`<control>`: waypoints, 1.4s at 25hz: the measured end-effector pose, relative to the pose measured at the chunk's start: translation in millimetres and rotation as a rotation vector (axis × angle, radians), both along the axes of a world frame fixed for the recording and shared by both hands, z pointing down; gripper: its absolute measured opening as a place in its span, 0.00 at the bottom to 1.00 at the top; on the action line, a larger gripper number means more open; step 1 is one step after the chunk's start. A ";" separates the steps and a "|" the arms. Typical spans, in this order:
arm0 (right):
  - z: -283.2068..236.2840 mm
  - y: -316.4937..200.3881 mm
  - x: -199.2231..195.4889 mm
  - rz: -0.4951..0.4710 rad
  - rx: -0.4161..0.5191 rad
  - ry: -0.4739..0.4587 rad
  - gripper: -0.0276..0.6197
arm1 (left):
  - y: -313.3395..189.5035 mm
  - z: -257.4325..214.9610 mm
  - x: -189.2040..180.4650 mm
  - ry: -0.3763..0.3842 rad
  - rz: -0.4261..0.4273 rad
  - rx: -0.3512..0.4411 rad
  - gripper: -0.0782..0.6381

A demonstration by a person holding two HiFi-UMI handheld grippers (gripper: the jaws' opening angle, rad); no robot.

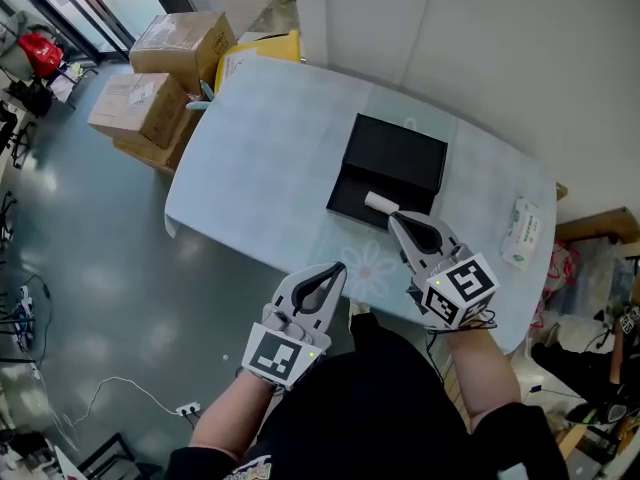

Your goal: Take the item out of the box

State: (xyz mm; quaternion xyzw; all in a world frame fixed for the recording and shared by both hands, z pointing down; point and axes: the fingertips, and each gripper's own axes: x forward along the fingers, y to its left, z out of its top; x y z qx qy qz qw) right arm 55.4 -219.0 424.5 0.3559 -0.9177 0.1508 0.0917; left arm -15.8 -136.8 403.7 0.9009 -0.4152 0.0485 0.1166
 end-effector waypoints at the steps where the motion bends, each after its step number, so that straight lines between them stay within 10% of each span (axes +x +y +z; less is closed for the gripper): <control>1: 5.0 -5.5 2.4 -0.003 -0.008 0.005 0.06 | -3.7 2.9 3.3 0.000 0.002 -0.002 0.12; 16: 87.2 -58.3 26.7 -0.092 -0.144 0.138 0.06 | -45.2 38.4 41.7 -0.020 0.022 -0.036 0.12; 35: 206.5 -70.2 23.4 -0.402 -0.227 0.654 0.26 | -56.1 69.3 63.4 -0.015 -0.002 -0.110 0.12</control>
